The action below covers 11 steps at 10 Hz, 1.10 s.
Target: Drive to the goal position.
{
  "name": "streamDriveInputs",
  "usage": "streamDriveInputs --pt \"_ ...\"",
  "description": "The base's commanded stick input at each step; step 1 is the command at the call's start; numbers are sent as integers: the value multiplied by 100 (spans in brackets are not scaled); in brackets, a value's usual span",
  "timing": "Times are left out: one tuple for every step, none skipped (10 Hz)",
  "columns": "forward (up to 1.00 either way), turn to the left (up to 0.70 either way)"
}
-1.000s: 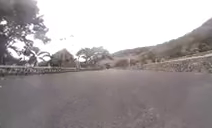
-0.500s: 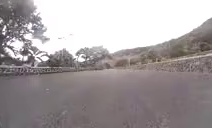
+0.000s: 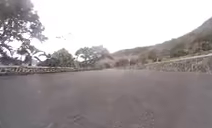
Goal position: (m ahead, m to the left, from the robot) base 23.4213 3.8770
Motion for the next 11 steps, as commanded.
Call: streamDriveInputs --pt "70 0" --pt "70 0" --pt "70 0" --pt "70 0" --pt "70 0" --pt "70 0" --pt "70 0" --pt "70 0" --pt "70 0" --pt "70 0" --pt "70 0"
